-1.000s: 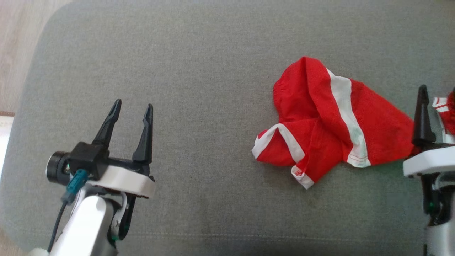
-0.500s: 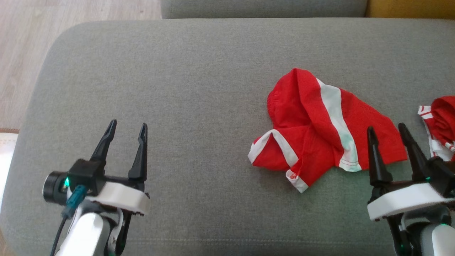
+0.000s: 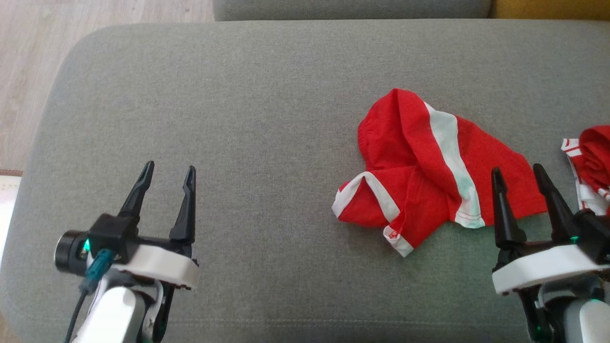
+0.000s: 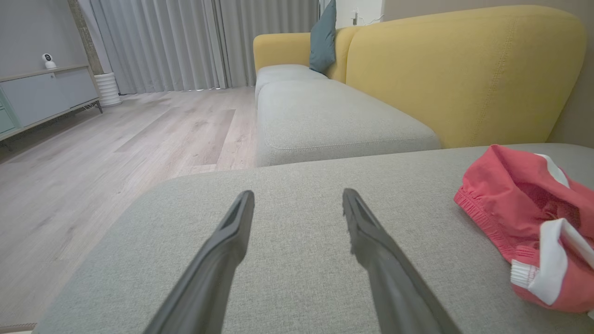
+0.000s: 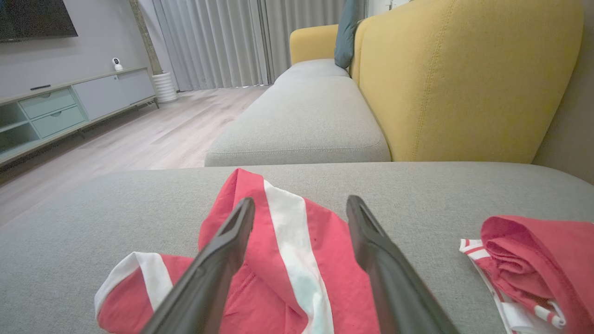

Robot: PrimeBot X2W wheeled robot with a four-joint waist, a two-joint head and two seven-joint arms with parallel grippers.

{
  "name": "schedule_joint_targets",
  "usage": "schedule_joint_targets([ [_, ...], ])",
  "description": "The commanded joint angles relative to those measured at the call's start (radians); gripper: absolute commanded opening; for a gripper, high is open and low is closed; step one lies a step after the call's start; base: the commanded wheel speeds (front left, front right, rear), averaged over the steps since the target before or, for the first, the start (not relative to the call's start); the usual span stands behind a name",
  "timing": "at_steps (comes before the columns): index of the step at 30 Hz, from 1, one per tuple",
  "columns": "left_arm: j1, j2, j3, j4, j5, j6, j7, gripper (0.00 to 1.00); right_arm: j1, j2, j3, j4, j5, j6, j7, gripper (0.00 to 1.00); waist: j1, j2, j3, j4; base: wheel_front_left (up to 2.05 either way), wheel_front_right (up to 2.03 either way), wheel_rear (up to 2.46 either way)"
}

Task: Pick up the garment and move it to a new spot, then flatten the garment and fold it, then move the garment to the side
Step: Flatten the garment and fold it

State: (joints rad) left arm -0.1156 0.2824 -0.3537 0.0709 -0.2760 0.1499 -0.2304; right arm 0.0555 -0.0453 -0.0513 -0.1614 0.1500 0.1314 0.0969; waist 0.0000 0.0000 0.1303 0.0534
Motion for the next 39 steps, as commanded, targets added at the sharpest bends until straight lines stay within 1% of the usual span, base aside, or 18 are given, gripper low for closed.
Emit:
schedule_joint_targets([
  [1, -0.042, 0.03, 0.038, -0.033, -0.005, 0.006, -0.002, 1.0, -0.032, -0.005, 0.024, -0.038, 0.006, -0.001, -0.009, 1.0, 0.0, 0.0, 0.003, 0.001, 0.0, 0.0, 0.0],
  [6, -0.05, 0.03, 0.035, -0.042, -0.013, 0.004, 0.0, 1.0, -0.036, -0.005, 0.025, -0.036, 0.013, -0.001, -0.015, 1.0, 0.0, 0.0, 0.016, 0.001, 0.0, 0.0, 0.0],
  [8, -0.069, 0.029, 0.028, -0.044, -0.013, -0.004, 0.006, 1.0, -0.039, -0.005, 0.025, -0.04, 0.014, -0.001, -0.017, 1.0, 0.0, 0.0, 0.028, 0.0, 0.0, 0.0, 0.0],
  [12, -0.157, 0.008, -0.016, -0.049, -0.005, -0.041, 0.029, 1.0, -0.049, -0.005, 0.026, -0.052, 0.015, -0.001, -0.019, 1.0, 0.0, 0.0, 0.06, -0.012, 0.0, 0.0, 0.0],
  [13, -0.157, 0.008, -0.016, -0.049, -0.005, -0.041, 0.029, 1.0, -0.049, -0.005, 0.026, -0.052, 0.015, -0.001, -0.019, 1.0, 0.0, 0.0, 0.06, -0.012, 0.0, 0.0, 0.0],
  [18, -0.323, -0.066, -0.102, -0.017, 0.002, -0.106, 0.076, 1.0, -0.07, -0.005, 0.035, -0.058, 0.019, -0.001, -0.026, 1.0, 0.0, 0.0, 0.106, -0.048, 0.0, 0.0, 0.0],
  [21, -0.418, -0.121, -0.157, 0.035, 0.005, -0.149, 0.102, 1.0, -0.081, -0.005, 0.041, -0.058, 0.021, -0.001, -0.032, 1.0, 0.0, 0.0, 0.134, -0.076, 0.0, 0.0, 0.0],
  [23, -0.471, -0.155, -0.179, 0.078, 0.0, -0.168, 0.109, 1.0, -0.088, -0.005, 0.045, -0.055, 0.027, -0.001, -0.037, 1.0, 0.0, 0.0, 0.152, -0.097, 0.0, 0.0, 0.0],
  [27, -0.55, -0.195, -0.212, 0.18, -0.018, -0.195, 0.124, 1.0, -0.1, -0.005, 0.056, -0.044, 0.047, -0.001, -0.054, 1.0, 0.0, 0.0, 0.19, -0.14, 0.0, 0.0, 0.0],
  [34, -0.646, -0.223, -0.265, 0.398, -0.088, -0.237, 0.212, 1.0, -0.121, -0.005, 0.069, -0.01, 0.071, -0.001, -0.088, 1.0, 0.0, 0.0, 0.241, -0.189, 0.0, 0.0, 0.0],
  [39, -0.693, -0.229, -0.304, 0.508, -0.136, -0.255, 0.261, 1.0, -0.133, -0.005, 0.078, 0.006, 0.081, -0.001, -0.102, 1.0, 0.0, 0.0, 0.257, -0.209, 0.0, 0.0, 0.0],
])
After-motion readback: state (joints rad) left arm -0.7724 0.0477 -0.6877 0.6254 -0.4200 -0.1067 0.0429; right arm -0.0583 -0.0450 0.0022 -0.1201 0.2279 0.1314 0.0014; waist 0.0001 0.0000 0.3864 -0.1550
